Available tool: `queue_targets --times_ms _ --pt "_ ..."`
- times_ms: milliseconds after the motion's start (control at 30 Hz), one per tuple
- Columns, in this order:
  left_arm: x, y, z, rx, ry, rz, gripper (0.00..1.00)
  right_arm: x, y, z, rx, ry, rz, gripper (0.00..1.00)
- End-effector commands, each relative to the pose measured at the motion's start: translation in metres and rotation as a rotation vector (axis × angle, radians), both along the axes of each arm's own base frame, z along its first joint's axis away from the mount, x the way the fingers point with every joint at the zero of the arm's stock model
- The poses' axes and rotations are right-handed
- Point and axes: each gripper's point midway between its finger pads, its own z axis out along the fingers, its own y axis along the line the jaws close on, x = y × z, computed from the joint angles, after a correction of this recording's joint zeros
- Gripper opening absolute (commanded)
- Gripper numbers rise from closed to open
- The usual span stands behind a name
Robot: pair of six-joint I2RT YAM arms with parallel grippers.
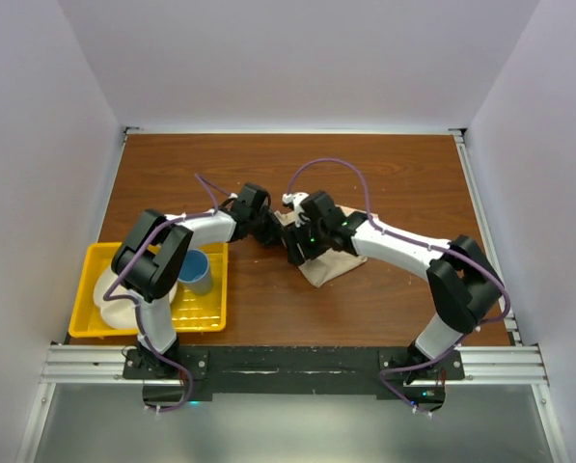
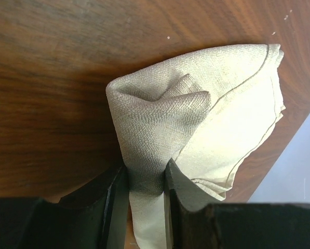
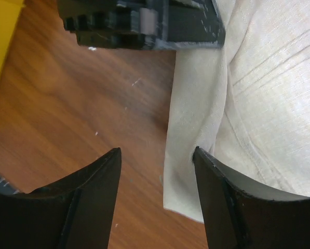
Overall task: Fold the napkin, place the utensils inside, and roll it up
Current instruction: Roll the napkin at the center of the board.
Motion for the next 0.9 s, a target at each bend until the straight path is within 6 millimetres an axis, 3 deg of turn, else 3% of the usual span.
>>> queue_targets --times_ms 0,100,333,733,867 --pt "-0.026 0.019 -0.018 0.119 0.143 0.032 0.0 0.017 0.01 0.014 -0.106 -0.254 -0.06 0.62" --pt "-0.027 0.019 -0.013 0.128 0.16 0.041 0.0 0.019 0.027 0.013 -0.131 -0.351 -0.063 0.63" --pt "-0.032 0.021 -0.012 0.133 0.179 0.042 0.0 0.026 0.034 0.012 -0.235 -0.461 -0.093 0.63" --pt "-0.037 0.021 -0.007 0.109 0.207 0.079 0.0 0.014 0.042 -0.029 -0.25 -0.439 -0.063 0.59" --pt "-0.04 0.021 -0.006 0.098 0.22 0.087 0.0 0.016 0.035 -0.041 -0.288 -0.449 -0.117 0.59"
